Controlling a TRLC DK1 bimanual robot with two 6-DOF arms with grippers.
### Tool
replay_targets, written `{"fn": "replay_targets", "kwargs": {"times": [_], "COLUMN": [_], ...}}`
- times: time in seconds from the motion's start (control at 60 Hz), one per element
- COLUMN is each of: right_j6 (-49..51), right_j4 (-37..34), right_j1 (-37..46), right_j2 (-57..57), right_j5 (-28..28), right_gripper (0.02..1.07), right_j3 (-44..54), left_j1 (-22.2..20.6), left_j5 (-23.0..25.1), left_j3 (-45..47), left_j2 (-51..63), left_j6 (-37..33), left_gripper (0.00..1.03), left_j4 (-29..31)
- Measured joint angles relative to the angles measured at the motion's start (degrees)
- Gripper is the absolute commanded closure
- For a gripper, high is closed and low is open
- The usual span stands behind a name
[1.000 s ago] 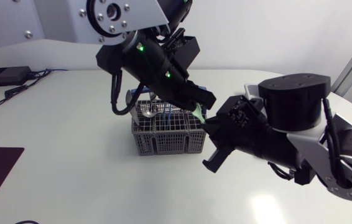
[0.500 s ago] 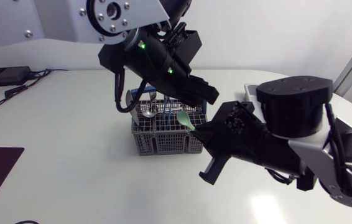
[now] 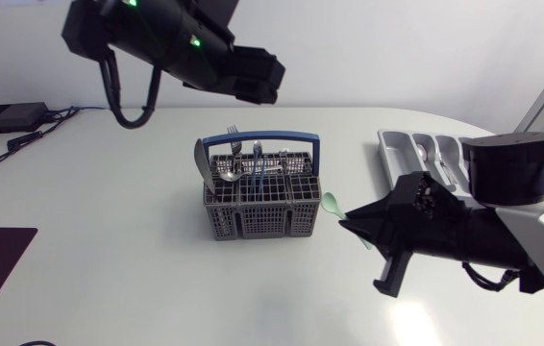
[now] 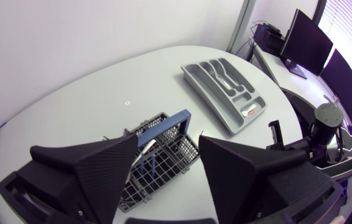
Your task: Unload the cutlery basket into the drawer organizer.
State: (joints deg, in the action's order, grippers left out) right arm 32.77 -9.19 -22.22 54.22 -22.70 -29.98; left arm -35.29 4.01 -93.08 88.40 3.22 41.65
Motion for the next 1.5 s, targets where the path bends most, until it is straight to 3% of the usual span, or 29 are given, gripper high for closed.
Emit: {"fn": "replay_targets", "kwargs": {"times": [0.333, 0.633, 0.733, 1.017, 1.333, 1.5], "right_j6": [23.10, 52.70, 63.36, 84.28, 89.00, 89.05], "right_j4": [-12.33, -28.98, -35.71, -40.98, -38.42, -32.02], "right_j1": [24.04, 45.03, 50.31, 59.67, 60.98, 60.33], "right_j2": [6.49, 27.67, 35.01, 49.96, 55.93, 56.28], "right_j5": [-15.78, -20.44, -20.28, -13.79, -8.00, -5.31], "right_gripper": [0.95, 0.95, 0.95, 0.95, 0.95, 0.90], "right_j3": [-1.40, -17.79, -25.53, -39.28, -42.93, -42.27], "left_j1": [6.40, 11.98, 12.52, 12.74, 12.79, 12.79], "left_j5": [-0.02, -0.04, -0.04, 0.68, 1.77, 2.21], "left_j3": [7.48, 19.34, 21.51, 27.04, 30.47, 30.86], "left_j2": [-6.10, -10.21, -11.28, -13.86, -14.51, -14.75], "left_j6": [-1.51, -1.97, -2.19, -4.02, -5.99, -6.78], "left_gripper": [0.29, 0.29, 0.29, 0.29, 0.29, 0.29], "left_j4": [-0.94, -5.60, -6.25, -8.59, -11.17, -12.35]}}
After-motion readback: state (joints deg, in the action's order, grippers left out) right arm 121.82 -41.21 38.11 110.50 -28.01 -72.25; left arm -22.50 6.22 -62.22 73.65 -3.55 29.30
